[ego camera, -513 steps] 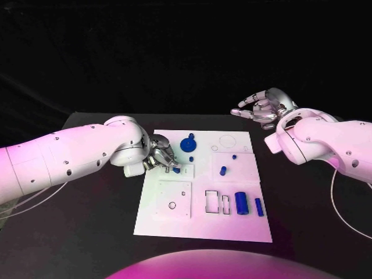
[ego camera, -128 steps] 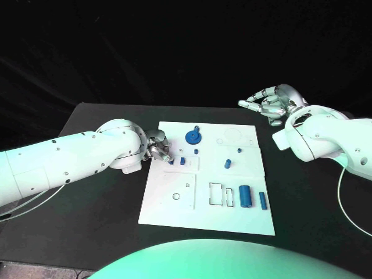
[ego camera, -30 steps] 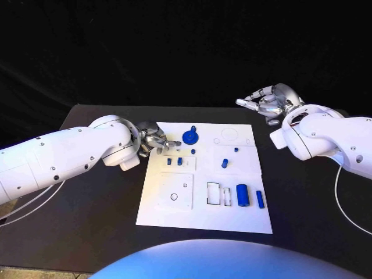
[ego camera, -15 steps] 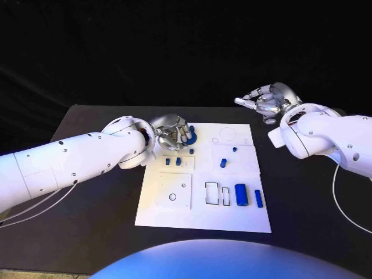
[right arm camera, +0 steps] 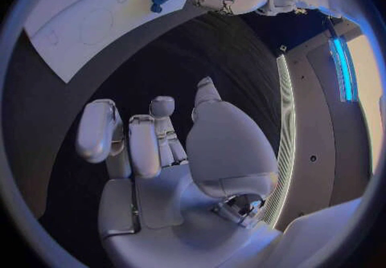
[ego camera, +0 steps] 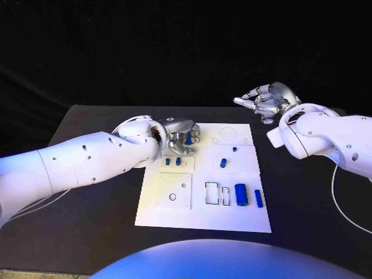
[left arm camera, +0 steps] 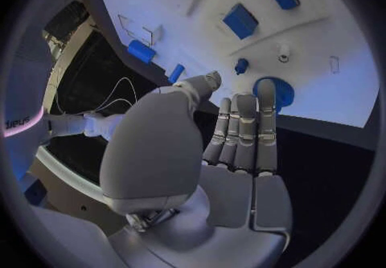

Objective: Assemble the parts on the task board

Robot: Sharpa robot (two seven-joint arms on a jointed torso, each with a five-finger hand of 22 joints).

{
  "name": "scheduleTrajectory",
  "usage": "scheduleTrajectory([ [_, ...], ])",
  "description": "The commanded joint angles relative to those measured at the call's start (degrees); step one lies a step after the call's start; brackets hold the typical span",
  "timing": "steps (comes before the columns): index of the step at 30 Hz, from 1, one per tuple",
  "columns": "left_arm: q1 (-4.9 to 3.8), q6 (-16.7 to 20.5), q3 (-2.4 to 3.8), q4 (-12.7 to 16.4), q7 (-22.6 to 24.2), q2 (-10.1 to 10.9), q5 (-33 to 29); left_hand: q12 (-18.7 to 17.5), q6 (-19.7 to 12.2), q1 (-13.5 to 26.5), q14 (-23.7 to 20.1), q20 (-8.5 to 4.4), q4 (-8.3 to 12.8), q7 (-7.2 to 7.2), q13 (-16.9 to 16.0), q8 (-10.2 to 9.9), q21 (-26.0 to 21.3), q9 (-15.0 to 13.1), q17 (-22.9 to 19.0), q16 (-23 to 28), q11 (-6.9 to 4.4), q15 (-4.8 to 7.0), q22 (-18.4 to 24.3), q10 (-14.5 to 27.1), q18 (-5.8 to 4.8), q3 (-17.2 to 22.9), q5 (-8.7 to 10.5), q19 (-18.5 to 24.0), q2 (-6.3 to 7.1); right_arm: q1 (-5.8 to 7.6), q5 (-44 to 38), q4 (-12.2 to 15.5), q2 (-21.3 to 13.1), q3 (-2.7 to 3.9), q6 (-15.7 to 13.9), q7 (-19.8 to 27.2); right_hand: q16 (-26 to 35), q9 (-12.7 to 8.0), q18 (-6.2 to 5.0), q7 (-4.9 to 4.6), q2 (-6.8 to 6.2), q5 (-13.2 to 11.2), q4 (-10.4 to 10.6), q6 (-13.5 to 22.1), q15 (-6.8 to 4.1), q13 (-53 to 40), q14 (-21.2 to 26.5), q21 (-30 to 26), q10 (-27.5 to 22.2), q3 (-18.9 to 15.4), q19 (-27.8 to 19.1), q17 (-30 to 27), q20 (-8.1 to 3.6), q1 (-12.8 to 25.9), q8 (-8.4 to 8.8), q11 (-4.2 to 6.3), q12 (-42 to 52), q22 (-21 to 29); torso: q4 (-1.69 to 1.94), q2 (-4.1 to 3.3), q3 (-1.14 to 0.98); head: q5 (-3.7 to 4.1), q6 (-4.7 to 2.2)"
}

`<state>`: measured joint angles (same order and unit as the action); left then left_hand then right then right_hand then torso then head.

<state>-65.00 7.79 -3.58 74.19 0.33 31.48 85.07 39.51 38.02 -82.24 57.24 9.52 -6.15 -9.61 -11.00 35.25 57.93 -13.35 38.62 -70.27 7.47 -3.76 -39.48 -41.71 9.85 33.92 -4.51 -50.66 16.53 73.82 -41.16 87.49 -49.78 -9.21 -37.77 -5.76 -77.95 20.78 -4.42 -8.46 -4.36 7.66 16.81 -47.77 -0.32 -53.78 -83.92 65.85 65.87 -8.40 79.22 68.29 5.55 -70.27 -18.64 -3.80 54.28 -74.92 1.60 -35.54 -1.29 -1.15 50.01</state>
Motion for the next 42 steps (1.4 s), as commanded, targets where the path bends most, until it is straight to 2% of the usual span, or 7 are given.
scheduleTrajectory([
  [1, -0.02, -3.6, -0.04, -0.8, -0.2, -0.8, 5.0, -0.2, 0.5, 0.6, 0.8, -0.15, 0.1, 0.06, 0.3, -0.4, 0.3, 0.2, 0.3, -0.7, 0.09, 0.03, -0.1, -0.5, 0.72, -0.4, 0.14, -0.3, -0.22, -0.03, -0.1, 0.1, 0.1, 0.01, -0.3, 1.1, 0.7, -0.1, -0.94, -0.04, 0.49, -0.1, 0.0, 0.4, -0.26, 2.2, -0.6, -1.1, -1.1, -0.5, -0.7, -0.7, -0.03, -0.2, -0.36, 0.09, -2.1, -2.7, -0.11, -0.04, 0.0, 0.02, -0.01],
  [6, -0.03, -4.7, -0.09, -1.7, -0.6, -1.5, 6.0, -0.3, 1.6, 0.4, 0.9, -0.19, 0.4, 0.15, 0.7, -0.6, 0.7, 0.6, 0.2, -1.5, 0.05, 0.06, -0.4, -0.8, 0.7, -0.3, 0.1, -0.4, -0.24, -0.03, 0.4, 0.1, 0.1, 0.01, -1.0, 1.7, 9.5, -0.1, -3.26, -0.06, 1.01, -0.2, -0.1, 0.8, -0.26, 9.1, 2.8, -15.1, -3.8, -1.2, -6.2, -11.2, -0.01, -0.8, -1.49, 0.06, -8.0, 4.4, -0.07, -0.08, -0.04, 0.25, -0.01],
  [8, -0.03, -5.0, -0.1, -2.0, -0.7, -1.7, 6.2, -0.3, 2.3, 0.3, 1.2, -0.2, 0.6, 0.24, 1.0, -0.7, 0.9, 0.8, 0.4, -2.2, 0.02, 0.08, -0.6, -1.2, 0.7, 0.0, 0.08, -0.4, -0.33, -0.03, 0.8, 0.1, 0.1, 0.01, -1.3, 2.1, 18.1, 0.0, -5.32, -0.24, 1.86, -0.2, -0.1, 1.5, -0.02, 12.1, 5.7, -29.1, -5.1, -1.6, -11.4, -19.9, 0.16, -1.8, -2.49, -0.15, -10.3, 12.1, -0.01, -0.02, -0.03, 0.3, -0.01],
  [11, -0.03, -5.4, -0.11, -2.6, -0.8, -2.2, 6.5, -0.4, 3.1, 0.2, 1.6, -0.24, 0.8, 0.34, 1.3, -1.0, 1.3, 1.2, 0.8, -2.9, -0.02, 0.13, -0.9, -1.7, 0.7, 0.5, 0.05, -0.4, -0.42, -0.02, 1.5, 0.0, 0.2, 0.01, -2.0, 3.1, 30.1, 0.0, -6.0, -0.71, 2.83, -0.2, -0.1, 2.5, 0.46, 16.4, 9.3, -38.3, -6.7, -2.5, -14.1, -29.6, 0.82, -3.1, -3.67, -0.8, -13.5, 18.2, 0.0, 0.0, -0.01, 0.31, -0.01],
  [16, -0.03, -6.1, -0.13, -3.4, -1.0, -2.8, 6.8, -0.7, 4.5, 0.1, 2.6, -0.31, 1.2, 0.41, 2.1, -1.8, 2.1, 1.8, 1.5, -4.6, -0.18, 0.26, -1.6, -3.1, 0.71, 1.8, 0.05, -0.4, -0.5, -0.02, 2.9, -0.1, 0.2, 0.01, -2.6, 4.7, 37.6, -0.3, -5.92, -1.52, 3.95, -0.2, -0.3, 3.5, 1.53, 21.9, 11.6, -43.6, -9.5, -3.4, -15.4, -31.1, 1.71, -4.9, -4.56, -1.73, -18.3, 22.8, -0.03, 0.0, 0.04, 0.35, -0.01],
  [21, -0.02, -6.0, -0.18, -4.5, -1.0, -3.5, 7.5, -1.2, 5.7, -0.1, 4.2, -0.46, 1.8, 0.37, 2.8, -2.6, 3.5, 2.4, 2.8, -6.3, -0.25, 0.37, -2.9, -4.3, 0.61, 3.2, 0.09, -0.9, -0.66, -0.02, 4.8, -0.2, 0.3, 0.01, -3.3, 6.6, 46.8, -1.3, -5.92, -2.44, 6.16, -0.1, -0.4, 3.3, 2.55, 31.3, 12.6, -49.2, -9.3, -4.0, -16.1, -33.0, 3.05, -8.4, -4.26, -2.71, -25.8, 28.7, 0.04, 0.05, 0.03, 0.44, -0.01],
  [42, 0.01, -6.8, -0.57, -6.8, -0.3, -5.1, 7.4, -2.1, 7.3, 0.6, 5.8, -0.52, 2.3, 0.33, 3.8, -3.7, 6.1, 3.0, 3.8, -8.3, -0.41, 0.49, -5.9, -6.1, 0.19, 4.7, 0.37, -2.4, -1.06, -0.02, 7.1, -0.3, 0.6, 0.01, -4.5, 9.8, 55.3, -2.9, -5.98, -2.94, 7.68, -0.1, -0.6, 2.6, 3.54, 40.6, 12.9, -53.8, -8.1, -5.2, -15.9, -34.2, 3.75, -11.3, -3.35, -3.42, -30.8, 34.7, 0.05, 0.08, -0.02, 0.55, -0.01],
])
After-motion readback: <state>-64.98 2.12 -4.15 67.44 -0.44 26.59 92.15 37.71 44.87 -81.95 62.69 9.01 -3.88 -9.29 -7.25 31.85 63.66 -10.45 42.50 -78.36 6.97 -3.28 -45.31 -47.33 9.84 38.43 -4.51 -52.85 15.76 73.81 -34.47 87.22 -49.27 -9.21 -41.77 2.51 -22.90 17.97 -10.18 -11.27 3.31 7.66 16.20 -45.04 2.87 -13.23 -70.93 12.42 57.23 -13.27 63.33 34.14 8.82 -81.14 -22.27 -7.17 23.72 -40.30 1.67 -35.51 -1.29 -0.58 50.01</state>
